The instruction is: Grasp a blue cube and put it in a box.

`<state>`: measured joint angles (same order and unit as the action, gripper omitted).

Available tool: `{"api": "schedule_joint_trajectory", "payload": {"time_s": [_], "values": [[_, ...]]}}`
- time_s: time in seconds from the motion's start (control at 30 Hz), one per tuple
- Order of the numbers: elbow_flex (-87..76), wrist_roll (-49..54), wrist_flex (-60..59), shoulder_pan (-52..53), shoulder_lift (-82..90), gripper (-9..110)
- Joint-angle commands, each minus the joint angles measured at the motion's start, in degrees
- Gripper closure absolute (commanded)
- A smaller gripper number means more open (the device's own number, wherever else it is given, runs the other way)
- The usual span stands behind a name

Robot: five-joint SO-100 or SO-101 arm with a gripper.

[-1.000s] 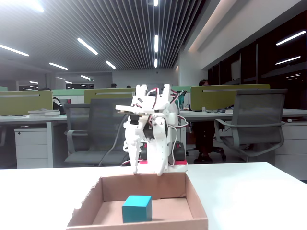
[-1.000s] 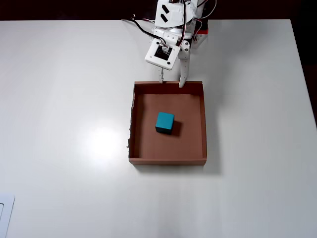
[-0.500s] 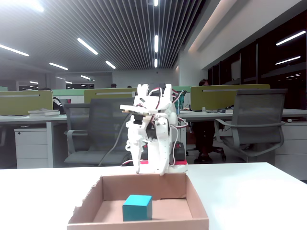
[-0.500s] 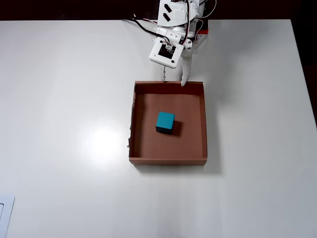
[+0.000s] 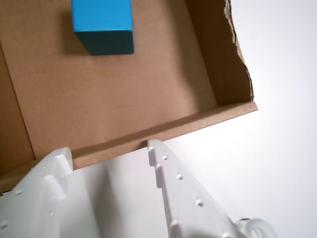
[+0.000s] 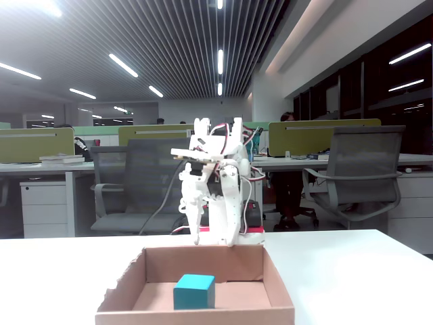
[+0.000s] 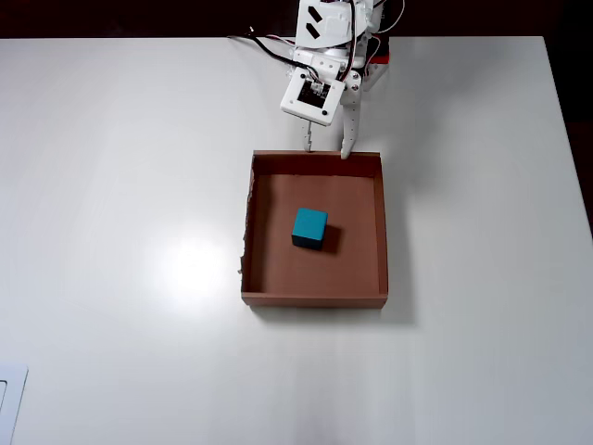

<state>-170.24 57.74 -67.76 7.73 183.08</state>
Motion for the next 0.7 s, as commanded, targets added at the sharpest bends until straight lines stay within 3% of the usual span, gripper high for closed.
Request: {"api": "schedule_joint_trajectory", "payload": {"time_s": [0.0,0.67], "values": [[0.0,-0.4,-1.2,-0.6,-0.6,81],[0.0,-0.6,-2.9,2.0,-0.6,78]]}}
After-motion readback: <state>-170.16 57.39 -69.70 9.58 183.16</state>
